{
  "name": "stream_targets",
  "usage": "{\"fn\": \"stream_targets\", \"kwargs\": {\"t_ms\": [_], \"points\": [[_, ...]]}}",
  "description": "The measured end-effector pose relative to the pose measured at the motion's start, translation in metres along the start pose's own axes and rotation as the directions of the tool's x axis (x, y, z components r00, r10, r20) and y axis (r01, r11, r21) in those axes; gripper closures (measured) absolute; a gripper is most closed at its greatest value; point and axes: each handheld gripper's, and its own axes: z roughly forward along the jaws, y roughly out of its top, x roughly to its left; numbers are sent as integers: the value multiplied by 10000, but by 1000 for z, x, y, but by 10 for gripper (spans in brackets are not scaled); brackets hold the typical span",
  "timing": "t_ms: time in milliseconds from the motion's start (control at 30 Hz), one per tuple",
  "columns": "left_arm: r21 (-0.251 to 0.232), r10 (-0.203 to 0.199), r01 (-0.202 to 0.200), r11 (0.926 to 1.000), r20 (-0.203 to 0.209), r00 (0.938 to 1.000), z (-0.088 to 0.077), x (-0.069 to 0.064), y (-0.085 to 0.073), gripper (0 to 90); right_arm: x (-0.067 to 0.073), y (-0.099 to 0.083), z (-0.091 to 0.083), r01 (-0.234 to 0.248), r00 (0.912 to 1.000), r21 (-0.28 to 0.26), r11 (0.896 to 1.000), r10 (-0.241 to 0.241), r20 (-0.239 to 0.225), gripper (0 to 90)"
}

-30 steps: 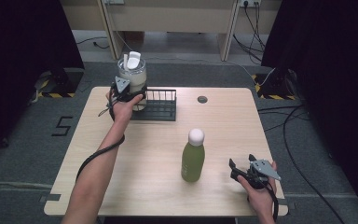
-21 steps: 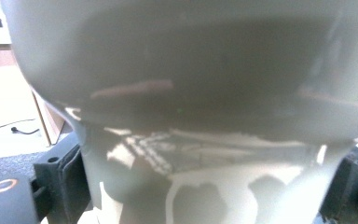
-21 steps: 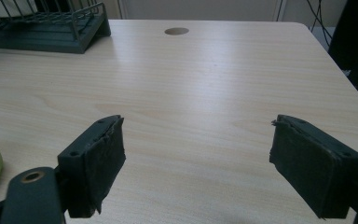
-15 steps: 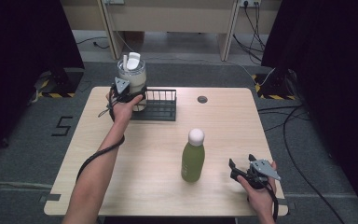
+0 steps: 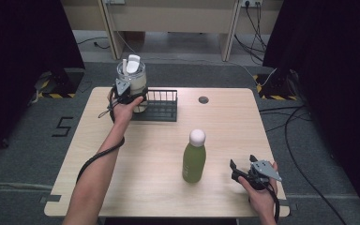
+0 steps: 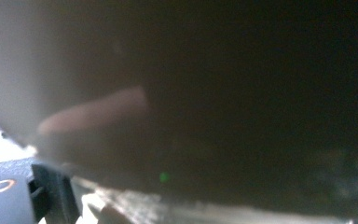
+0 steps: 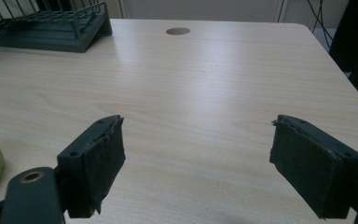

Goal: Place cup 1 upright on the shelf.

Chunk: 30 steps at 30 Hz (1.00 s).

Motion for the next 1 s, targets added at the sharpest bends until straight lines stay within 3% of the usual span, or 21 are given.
{"fn": "stream_targets", "kwargs": {"t_ms": [600, 1000], "points": [[-355, 265, -267, 9990, -83, 9996, -11, -3, 5, 17, 0, 0, 0, 27, 10000, 8, 10000, -27, -17, 173], [-273, 372, -374, 9989, -85, 9993, -28, -5, 3, 7, 0, 0, 0, 23, 10000, 16, 10000, -23, 0, 172]]}}
